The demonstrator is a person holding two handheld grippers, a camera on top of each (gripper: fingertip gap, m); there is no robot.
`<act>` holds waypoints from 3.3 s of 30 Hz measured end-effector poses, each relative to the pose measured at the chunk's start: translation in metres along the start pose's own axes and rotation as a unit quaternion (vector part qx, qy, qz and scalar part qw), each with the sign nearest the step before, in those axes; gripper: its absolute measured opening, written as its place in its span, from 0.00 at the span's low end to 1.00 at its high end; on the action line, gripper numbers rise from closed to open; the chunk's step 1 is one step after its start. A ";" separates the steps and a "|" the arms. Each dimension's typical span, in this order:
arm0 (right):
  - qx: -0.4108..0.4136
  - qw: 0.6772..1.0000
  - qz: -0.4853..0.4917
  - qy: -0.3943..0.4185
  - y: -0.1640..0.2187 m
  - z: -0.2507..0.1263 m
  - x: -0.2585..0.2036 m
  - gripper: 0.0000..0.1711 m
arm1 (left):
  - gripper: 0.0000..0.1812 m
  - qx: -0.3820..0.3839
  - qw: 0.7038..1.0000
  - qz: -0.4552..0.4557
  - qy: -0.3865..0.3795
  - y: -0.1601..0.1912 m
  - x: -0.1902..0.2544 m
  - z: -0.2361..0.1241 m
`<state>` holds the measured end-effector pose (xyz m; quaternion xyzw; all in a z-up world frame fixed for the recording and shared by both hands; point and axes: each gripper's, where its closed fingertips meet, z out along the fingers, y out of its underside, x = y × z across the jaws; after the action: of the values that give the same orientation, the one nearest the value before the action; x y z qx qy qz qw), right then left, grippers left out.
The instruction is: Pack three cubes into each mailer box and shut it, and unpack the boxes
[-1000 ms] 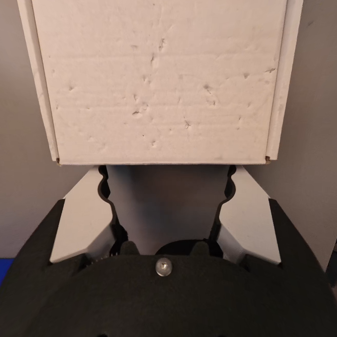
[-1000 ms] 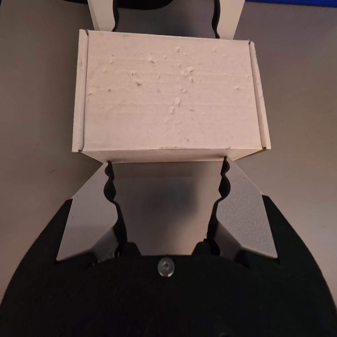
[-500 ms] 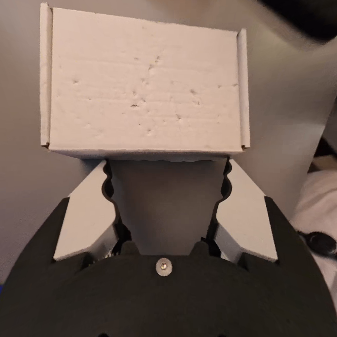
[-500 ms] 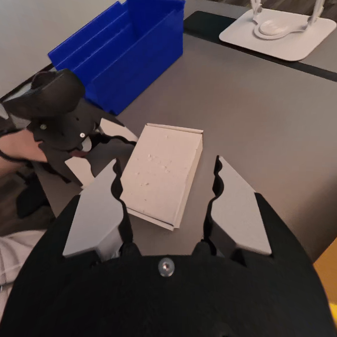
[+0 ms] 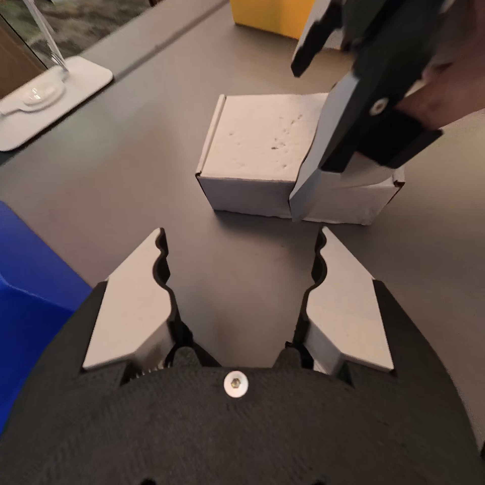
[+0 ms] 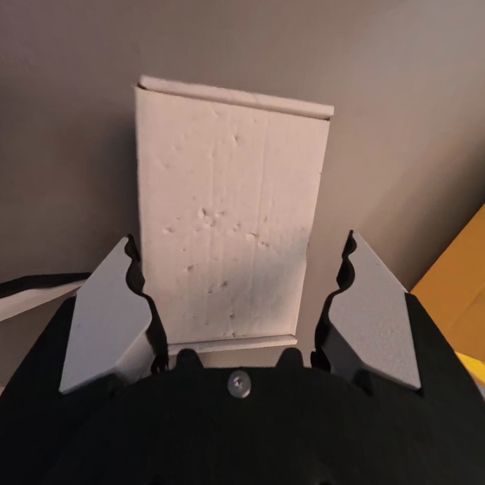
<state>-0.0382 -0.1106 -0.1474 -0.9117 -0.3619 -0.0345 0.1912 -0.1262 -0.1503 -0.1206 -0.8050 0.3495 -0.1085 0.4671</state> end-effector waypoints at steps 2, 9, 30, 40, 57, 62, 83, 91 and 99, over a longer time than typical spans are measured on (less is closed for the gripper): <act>-0.026 0.999 0.006 -0.019 0.003 0.005 -0.004 0.86 | 0.61 0.023 1.000 0.013 -0.016 -0.007 -0.003 -0.004; -0.070 0.996 -0.023 -0.055 0.010 0.005 -0.010 0.76 | 0.60 0.032 0.998 0.040 -0.037 -0.004 -0.002 -0.006; -0.141 0.977 -0.150 -0.054 0.033 -0.007 0.007 0.82 | 0.60 0.023 0.998 0.040 -0.038 0.003 -0.001 -0.005; -0.143 0.969 -0.195 -0.037 0.041 -0.100 0.092 0.82 | 0.60 0.018 0.998 0.041 -0.037 0.004 -0.002 -0.004; -0.128 0.957 -0.244 -0.090 0.108 -0.062 0.299 0.82 | 0.60 0.039 0.999 0.004 -0.033 -0.002 -0.012 -0.006; -0.172 0.933 -0.295 -0.115 0.123 -0.019 0.296 0.82 | 0.59 0.027 0.999 0.007 -0.042 0.002 -0.015 -0.002; -0.244 0.856 -0.455 -0.006 0.131 0.020 0.334 0.81 | 0.58 0.013 0.997 0.035 -0.061 0.004 -0.016 0.003; -0.223 0.847 -0.482 0.018 0.133 0.024 0.343 0.82 | 0.58 0.007 0.997 0.044 -0.061 0.005 -0.014 0.005; -0.178 0.850 -0.494 0.044 0.125 0.029 0.343 0.76 | 0.58 -0.001 0.997 0.050 -0.064 0.007 -0.014 0.007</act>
<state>0.2966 0.0389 -0.1457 -0.6282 -0.7438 -0.2282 -0.0014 -0.1365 -0.1383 -0.1285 -0.7923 0.3589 -0.0330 0.4922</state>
